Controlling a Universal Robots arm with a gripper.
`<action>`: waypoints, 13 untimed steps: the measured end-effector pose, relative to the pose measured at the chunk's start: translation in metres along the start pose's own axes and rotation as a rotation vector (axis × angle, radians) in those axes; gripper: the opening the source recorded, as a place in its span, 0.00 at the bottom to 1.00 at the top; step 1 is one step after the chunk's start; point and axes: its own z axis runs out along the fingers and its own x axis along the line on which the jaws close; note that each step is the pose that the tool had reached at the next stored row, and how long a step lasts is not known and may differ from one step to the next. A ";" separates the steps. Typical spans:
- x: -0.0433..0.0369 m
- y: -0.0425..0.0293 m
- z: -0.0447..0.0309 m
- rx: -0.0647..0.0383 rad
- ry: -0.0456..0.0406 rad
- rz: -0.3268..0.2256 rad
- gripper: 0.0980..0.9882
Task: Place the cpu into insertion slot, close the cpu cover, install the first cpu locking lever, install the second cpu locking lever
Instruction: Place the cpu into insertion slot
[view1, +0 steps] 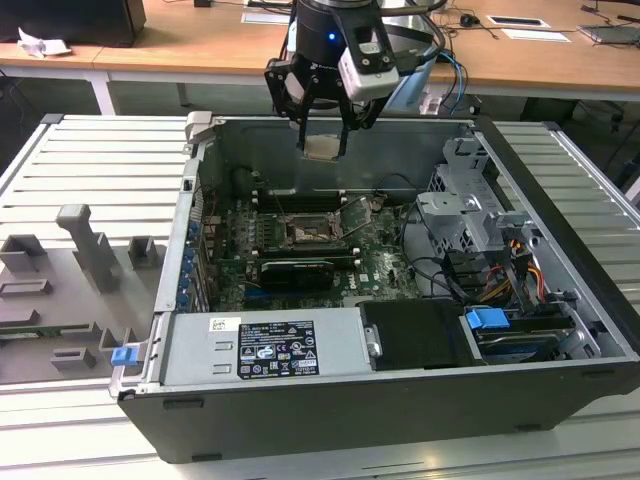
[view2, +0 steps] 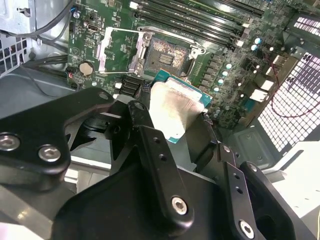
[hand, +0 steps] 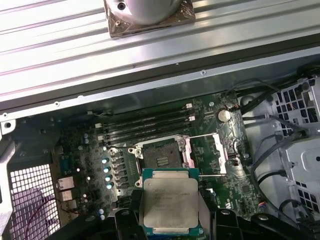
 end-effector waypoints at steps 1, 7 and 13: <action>0.0000 0.0000 0.0000 0.000 -0.0004 0.004 0.48; 0.0000 0.0000 0.0001 -0.001 -0.0025 0.027 0.48; 0.0000 0.0000 0.0002 -0.001 -0.0044 0.049 0.48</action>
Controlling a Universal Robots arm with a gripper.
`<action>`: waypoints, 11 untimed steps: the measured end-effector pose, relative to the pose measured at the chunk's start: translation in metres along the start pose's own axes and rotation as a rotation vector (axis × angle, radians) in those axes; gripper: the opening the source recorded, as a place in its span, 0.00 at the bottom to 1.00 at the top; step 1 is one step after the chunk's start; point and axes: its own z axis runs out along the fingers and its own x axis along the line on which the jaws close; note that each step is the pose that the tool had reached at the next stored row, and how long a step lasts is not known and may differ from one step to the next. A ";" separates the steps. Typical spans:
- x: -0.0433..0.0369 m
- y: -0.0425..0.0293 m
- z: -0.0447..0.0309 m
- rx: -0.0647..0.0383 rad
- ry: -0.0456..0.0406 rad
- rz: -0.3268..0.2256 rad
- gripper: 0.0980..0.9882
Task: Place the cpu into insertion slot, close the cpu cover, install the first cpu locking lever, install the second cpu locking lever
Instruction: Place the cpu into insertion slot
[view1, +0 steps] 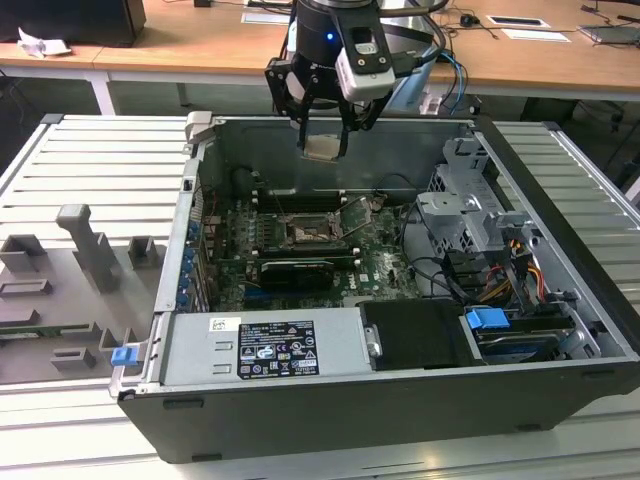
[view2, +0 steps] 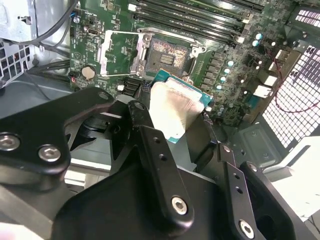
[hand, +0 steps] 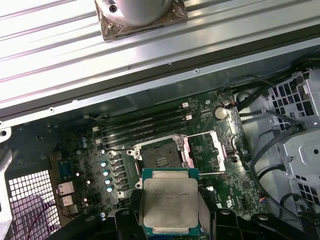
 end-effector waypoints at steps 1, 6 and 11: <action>0.0000 0.0000 0.0000 0.000 -0.0006 0.006 0.48; 0.0000 0.0000 0.0000 0.000 -0.0022 0.025 0.48; 0.0000 0.0000 0.0000 -0.001 -0.0039 0.044 0.48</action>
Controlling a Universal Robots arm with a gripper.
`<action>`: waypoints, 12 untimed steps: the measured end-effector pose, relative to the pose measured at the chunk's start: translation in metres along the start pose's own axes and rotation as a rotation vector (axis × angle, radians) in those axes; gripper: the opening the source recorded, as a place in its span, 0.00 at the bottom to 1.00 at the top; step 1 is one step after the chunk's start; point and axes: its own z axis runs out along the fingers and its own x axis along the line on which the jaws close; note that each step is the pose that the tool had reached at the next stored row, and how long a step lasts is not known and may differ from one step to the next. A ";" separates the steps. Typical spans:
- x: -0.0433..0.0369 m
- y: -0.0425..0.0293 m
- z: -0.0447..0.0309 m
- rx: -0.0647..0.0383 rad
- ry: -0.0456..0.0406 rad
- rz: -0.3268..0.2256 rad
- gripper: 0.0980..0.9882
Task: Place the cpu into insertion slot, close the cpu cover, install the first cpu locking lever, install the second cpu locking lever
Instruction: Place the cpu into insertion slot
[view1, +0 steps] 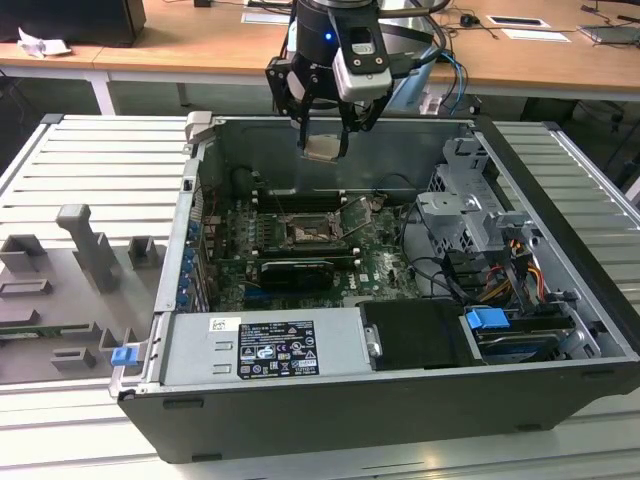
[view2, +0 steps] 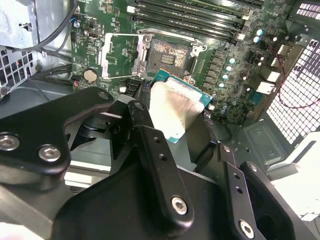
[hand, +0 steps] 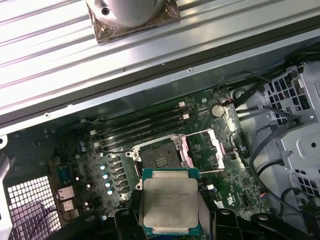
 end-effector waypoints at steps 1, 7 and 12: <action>0.0000 0.0000 0.0000 0.000 -0.0003 0.003 0.48; 0.0000 0.0000 0.0001 -0.001 -0.0023 0.027 0.48; 0.0000 0.0000 0.0001 -0.001 -0.0040 0.045 0.48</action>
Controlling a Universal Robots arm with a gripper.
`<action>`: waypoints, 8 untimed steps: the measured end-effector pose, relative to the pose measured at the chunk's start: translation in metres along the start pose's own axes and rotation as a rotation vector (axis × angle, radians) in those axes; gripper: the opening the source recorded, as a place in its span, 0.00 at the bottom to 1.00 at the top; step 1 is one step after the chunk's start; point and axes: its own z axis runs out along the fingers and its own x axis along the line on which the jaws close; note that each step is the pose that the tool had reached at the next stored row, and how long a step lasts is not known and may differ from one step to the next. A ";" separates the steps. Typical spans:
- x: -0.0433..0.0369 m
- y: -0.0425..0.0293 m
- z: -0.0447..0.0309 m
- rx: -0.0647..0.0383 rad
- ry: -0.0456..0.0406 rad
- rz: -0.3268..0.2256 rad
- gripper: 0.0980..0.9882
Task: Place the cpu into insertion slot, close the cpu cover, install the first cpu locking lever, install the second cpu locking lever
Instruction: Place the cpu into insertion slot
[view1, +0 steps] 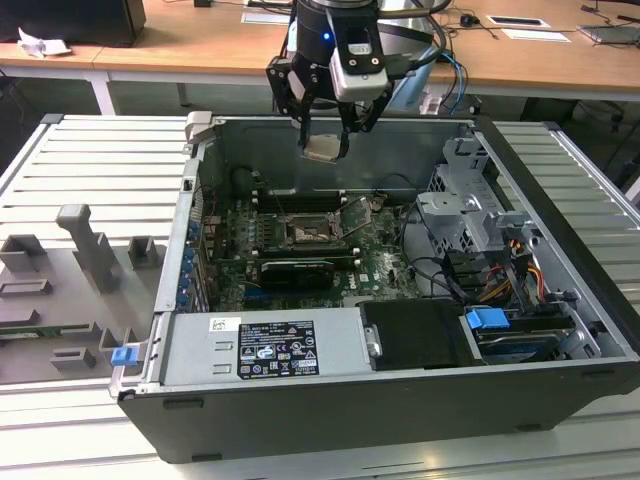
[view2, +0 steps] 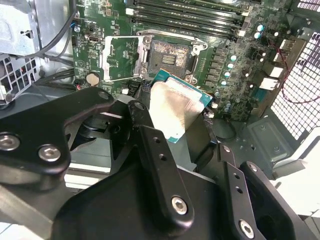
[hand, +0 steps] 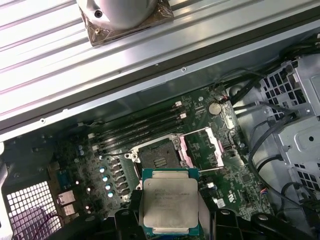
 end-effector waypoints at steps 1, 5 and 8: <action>0.0000 0.0000 0.0000 0.000 -0.0002 0.003 0.48; 0.0000 0.0000 0.0001 0.000 -0.0017 0.019 0.48; 0.0000 0.0000 0.0002 -0.001 -0.0029 0.032 0.48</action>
